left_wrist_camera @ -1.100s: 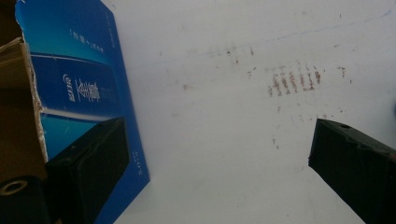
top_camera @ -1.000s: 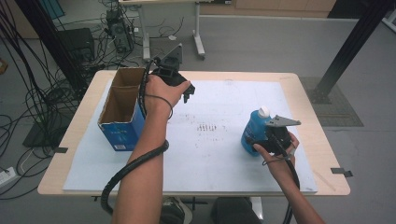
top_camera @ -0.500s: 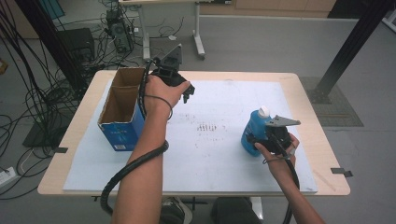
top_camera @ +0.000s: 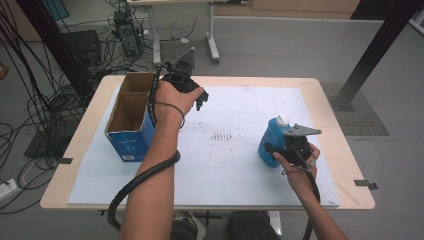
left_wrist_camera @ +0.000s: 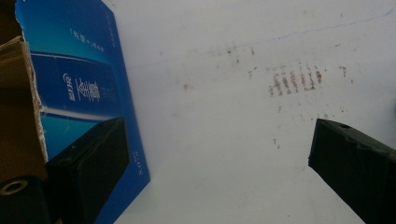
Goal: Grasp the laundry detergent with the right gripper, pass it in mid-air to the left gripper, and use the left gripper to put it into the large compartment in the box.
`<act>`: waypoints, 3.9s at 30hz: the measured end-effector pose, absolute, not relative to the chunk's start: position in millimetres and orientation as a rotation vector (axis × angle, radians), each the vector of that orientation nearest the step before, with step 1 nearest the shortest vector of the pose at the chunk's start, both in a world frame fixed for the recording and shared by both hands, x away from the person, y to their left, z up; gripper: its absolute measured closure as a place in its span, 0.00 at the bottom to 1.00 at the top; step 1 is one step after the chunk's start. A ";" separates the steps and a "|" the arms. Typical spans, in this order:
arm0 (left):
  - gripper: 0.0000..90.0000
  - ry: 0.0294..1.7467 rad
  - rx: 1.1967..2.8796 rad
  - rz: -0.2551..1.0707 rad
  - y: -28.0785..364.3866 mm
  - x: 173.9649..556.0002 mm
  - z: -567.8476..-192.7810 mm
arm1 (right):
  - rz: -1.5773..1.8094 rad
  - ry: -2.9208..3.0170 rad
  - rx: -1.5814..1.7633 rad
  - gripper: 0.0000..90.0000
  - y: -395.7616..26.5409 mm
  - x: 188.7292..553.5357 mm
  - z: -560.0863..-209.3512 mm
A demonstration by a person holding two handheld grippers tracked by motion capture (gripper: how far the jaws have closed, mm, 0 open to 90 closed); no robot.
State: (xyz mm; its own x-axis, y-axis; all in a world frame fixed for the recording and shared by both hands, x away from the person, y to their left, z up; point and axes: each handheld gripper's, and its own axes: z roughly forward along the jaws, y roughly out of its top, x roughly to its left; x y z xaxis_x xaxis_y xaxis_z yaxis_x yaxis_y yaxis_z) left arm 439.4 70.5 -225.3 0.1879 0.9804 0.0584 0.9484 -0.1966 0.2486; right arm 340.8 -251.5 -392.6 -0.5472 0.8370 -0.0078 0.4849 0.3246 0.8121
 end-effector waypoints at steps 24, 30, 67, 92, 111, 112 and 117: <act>0.06 1.885 2.309 0.322 70.4 437.4 -222.9 | 1.106 2.169 1.159 0.47 -251.8 340.9 -392.8; 0.06 1.886 2.309 0.325 70.5 437.0 -221.9 | 1.106 2.176 1.156 0.47 -252.1 341.3 -392.7; 0.06 1.877 2.313 0.332 67.6 436.1 -218.4 | 1.120 2.173 1.155 0.48 -253.3 341.1 -393.6; 0.06 1.878 2.311 0.335 65.8 436.1 -217.1 | 1.119 2.175 1.156 0.49 -253.4 341.4 -393.3; 0.06 1.875 2.318 0.336 64.8 436.8 -216.5 | 1.125 2.170 1.160 0.49 -253.6 340.9 -393.8; 0.06 1.874 2.319 0.337 64.8 436.7 -216.4 | 1.125 2.170 1.160 0.49 -253.6 340.9 -393.8; 0.06 1.871 2.320 0.336 64.6 436.7 -216.0 | 1.127 2.169 1.159 0.49 -253.6 340.9 -393.9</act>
State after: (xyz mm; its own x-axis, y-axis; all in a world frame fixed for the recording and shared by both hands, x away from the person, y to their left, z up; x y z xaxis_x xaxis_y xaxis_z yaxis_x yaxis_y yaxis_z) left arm 436.7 64.6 -216.0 0.2004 0.9761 0.0840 0.9444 -0.2153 0.2487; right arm 340.9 -253.6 -393.9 -0.5561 0.8311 0.0012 0.4789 0.3192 0.8177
